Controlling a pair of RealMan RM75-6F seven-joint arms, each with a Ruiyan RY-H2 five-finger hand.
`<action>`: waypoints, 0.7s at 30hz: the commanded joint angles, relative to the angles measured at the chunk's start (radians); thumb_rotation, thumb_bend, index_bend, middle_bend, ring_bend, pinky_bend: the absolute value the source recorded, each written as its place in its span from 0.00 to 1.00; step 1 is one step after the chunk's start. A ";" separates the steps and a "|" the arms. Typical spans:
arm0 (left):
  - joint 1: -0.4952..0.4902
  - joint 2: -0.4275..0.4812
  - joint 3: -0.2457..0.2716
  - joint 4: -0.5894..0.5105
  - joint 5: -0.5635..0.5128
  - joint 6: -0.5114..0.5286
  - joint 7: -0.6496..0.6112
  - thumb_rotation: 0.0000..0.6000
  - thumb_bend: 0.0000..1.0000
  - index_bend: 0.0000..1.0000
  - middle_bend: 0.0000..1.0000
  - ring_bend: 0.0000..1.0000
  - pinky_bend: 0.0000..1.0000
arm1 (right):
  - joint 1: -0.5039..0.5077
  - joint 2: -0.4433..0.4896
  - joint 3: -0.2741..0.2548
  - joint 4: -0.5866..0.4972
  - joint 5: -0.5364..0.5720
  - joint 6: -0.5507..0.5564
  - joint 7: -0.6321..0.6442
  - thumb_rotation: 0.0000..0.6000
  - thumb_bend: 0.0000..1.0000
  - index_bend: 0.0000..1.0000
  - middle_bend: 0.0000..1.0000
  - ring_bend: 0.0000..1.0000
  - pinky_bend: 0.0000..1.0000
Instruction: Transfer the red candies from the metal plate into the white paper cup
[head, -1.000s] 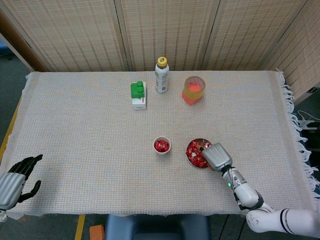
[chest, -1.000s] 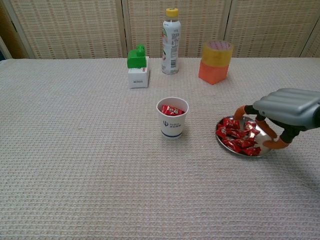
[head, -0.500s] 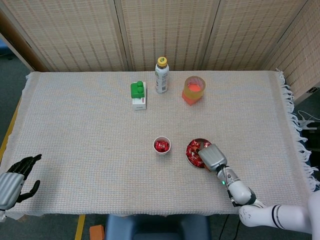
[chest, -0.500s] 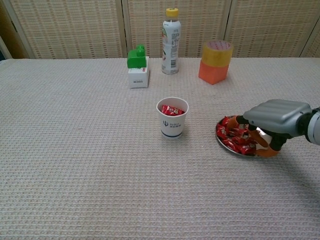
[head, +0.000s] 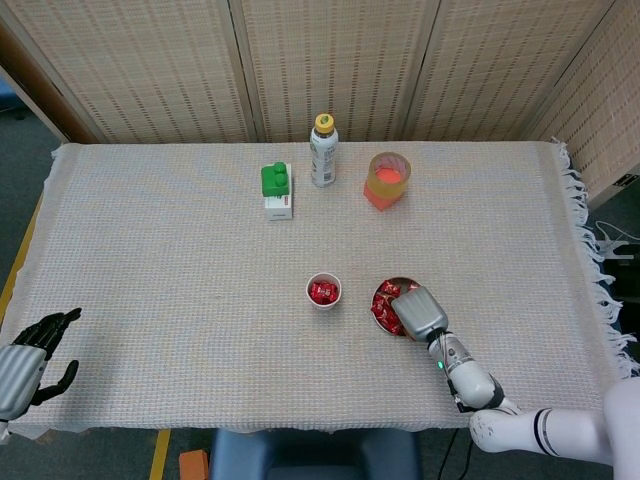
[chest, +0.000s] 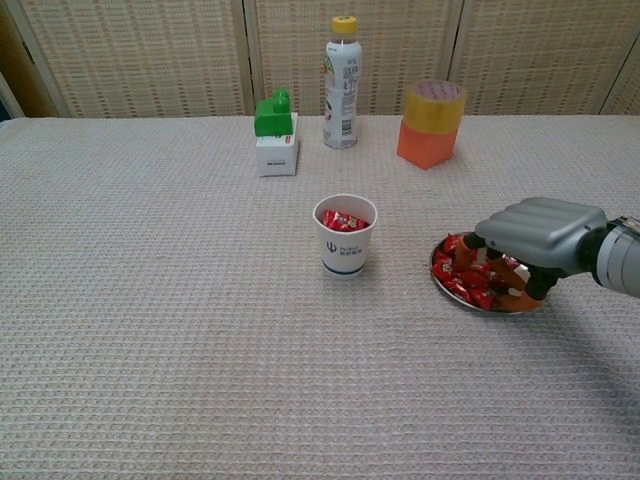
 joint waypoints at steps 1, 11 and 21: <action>0.000 0.000 0.000 0.001 0.001 0.000 0.000 1.00 0.47 0.00 0.14 0.11 0.23 | 0.001 -0.005 -0.001 0.003 0.000 0.004 -0.008 1.00 0.26 0.38 0.69 0.78 1.00; 0.000 -0.001 0.001 0.003 0.006 0.004 -0.003 1.00 0.47 0.00 0.14 0.11 0.23 | 0.000 -0.023 -0.003 0.017 0.000 0.015 -0.030 1.00 0.26 0.39 0.70 0.78 1.00; 0.000 -0.003 0.002 0.007 0.009 0.007 -0.004 1.00 0.47 0.00 0.15 0.12 0.23 | -0.002 -0.034 -0.003 0.033 0.007 0.025 -0.051 1.00 0.30 0.44 0.71 0.79 1.00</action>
